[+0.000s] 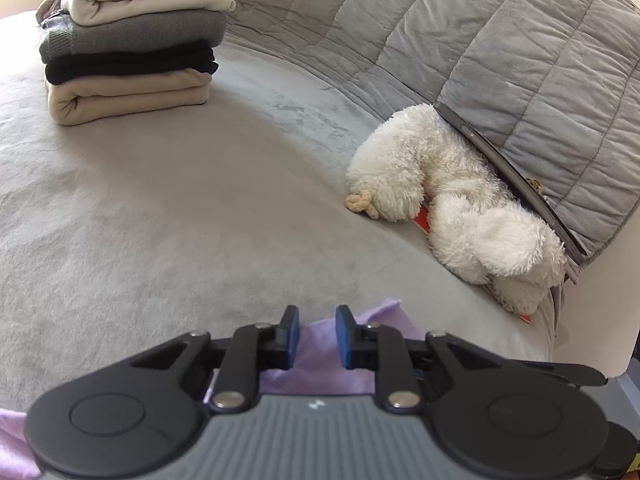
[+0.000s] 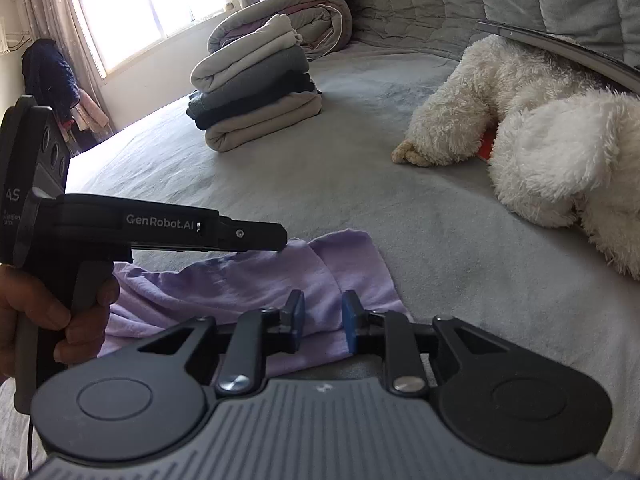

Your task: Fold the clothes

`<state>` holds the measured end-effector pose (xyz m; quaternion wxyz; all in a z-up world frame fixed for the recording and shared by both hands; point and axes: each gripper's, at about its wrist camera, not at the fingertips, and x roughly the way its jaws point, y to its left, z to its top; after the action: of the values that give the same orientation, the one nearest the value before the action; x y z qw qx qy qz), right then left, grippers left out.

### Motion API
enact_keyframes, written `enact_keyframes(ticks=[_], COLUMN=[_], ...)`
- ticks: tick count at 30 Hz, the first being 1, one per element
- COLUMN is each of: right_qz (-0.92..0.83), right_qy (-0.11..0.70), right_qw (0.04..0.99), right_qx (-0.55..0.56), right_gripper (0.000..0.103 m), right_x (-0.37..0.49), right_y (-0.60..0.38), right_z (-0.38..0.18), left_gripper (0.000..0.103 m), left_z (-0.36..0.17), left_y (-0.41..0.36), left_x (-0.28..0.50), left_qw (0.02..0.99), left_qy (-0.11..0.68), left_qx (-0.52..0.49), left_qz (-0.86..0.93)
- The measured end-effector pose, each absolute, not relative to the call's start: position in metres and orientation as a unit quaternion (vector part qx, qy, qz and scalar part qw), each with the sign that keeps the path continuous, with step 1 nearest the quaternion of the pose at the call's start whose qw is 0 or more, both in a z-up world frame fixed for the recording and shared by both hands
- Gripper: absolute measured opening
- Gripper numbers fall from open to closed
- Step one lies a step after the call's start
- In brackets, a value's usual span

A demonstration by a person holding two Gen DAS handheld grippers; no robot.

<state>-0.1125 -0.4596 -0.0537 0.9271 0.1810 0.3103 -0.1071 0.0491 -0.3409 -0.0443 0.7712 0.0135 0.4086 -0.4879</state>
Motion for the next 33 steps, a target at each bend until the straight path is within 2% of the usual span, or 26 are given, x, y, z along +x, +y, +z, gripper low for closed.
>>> enact_keyframes(ticks=[2,4,7,8,9,18,23,33], right_qz=[-0.101,-0.098,-0.096,-0.096,-0.096,-0.1,-0.106,-0.15], right_qy=[0.31,0.308,0.301,0.297,0.294,0.23,0.193,0.241], right_qw=[0.93,0.932,0.935,0.936,0.938,0.955,0.961,0.942], right_qx=[0.171,0.163,0.159,0.16,0.16,0.159,0.169,0.18], right_gripper=[0.013,0.006,0.004,0.004,0.004,0.003,0.003,0.003], right_x=[-0.115,-0.116,-0.118,-0.118,-0.119,-0.136,-0.156,-0.155], right_y=[-0.457,-0.454,-0.45,-0.449,-0.449,-0.442,-0.445,-0.47], right_z=[-0.053,-0.052,-0.051,-0.051,-0.05,-0.03,-0.012,-0.026], left_gripper=[0.019,0.019,0.018,0.006,0.0,0.0,0.0,0.0], left_z=[-0.044,-0.043,-0.043,-0.043,-0.042,-0.017,-0.002,-0.03], left_y=[-0.34,-0.339,-0.336,-0.335,-0.334,-0.309,-0.317,-0.36], left_x=[0.047,0.048,0.048,0.047,0.045,0.032,0.02,0.014], left_qw=[0.775,0.776,0.777,0.78,0.784,0.82,0.814,0.812], left_qy=[0.405,0.406,0.407,0.404,0.399,0.313,0.296,0.314], left_qx=[0.024,0.023,0.026,0.031,0.031,-0.026,-0.035,-0.006], left_qz=[-0.485,-0.481,-0.479,-0.477,-0.475,-0.478,-0.498,-0.492])
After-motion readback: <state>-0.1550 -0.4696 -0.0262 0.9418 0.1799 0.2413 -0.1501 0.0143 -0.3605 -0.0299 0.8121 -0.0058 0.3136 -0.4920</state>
